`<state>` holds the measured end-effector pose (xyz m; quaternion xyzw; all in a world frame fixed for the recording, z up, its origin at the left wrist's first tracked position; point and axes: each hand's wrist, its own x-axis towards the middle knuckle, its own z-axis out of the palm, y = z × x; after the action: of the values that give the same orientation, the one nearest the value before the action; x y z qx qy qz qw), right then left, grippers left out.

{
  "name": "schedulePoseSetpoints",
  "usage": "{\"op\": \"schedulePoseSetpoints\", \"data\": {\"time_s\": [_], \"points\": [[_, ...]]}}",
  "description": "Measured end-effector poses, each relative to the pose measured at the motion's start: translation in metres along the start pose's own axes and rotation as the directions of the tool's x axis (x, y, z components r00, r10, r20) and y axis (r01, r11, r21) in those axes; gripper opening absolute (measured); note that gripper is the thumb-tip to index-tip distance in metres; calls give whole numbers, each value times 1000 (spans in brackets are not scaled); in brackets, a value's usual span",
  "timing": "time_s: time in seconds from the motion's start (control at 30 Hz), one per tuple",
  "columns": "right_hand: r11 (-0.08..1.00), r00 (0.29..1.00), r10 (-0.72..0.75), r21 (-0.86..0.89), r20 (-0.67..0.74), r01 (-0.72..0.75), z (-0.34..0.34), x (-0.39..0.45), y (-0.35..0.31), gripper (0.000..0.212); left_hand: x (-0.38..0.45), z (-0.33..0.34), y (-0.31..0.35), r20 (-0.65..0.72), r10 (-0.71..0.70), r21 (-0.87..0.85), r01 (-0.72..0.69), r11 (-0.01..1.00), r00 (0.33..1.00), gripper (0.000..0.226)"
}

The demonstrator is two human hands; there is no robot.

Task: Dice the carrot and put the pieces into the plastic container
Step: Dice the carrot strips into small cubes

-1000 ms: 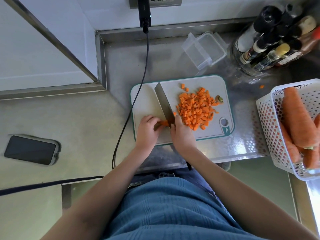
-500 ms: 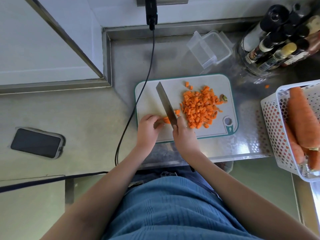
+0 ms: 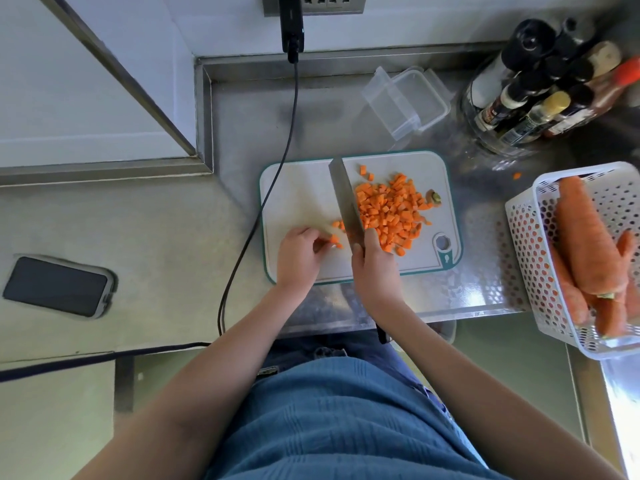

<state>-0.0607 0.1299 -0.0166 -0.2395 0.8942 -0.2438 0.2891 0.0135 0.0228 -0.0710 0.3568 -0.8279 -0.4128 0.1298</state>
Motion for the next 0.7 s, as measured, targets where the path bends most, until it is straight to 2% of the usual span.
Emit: {"op": "schedulePoseSetpoints", "data": {"time_s": [0.1, 0.17, 0.27, 0.37, 0.5, 0.7], "points": [[995, 999, -52, 81, -11, 53, -6, -7, 9, 10, 2, 6, 11, 70, -41, -9, 42, 999, 997, 8], [995, 997, -71, 75, 26, 69, -5, -10, 11, 3, -1, 6, 12, 12, -98, -51, 99, 994, 995, 13], [997, 991, -65, 47, 119, 60, 2, -11, 12, 7, -13, -6, 2, -119, -193, -85, 184, 979, 974, 19], [999, 987, -37, -9, 157, 39, 5, -8, 15, 11, -21, -20, -14, -122, -260, -102, 248, 963, 958, 22], [999, 998, 30, 16, 54, -31, -6, -1, 24, 8, -25, -28, -20, -113, -273, -43, 269, 962, 956, 21], [998, 997, -54, 19, -64, 55, -12, -9, 26, 14, 15, -36, 5, -164, -175, -28, 173, 984, 971, 22]]}}
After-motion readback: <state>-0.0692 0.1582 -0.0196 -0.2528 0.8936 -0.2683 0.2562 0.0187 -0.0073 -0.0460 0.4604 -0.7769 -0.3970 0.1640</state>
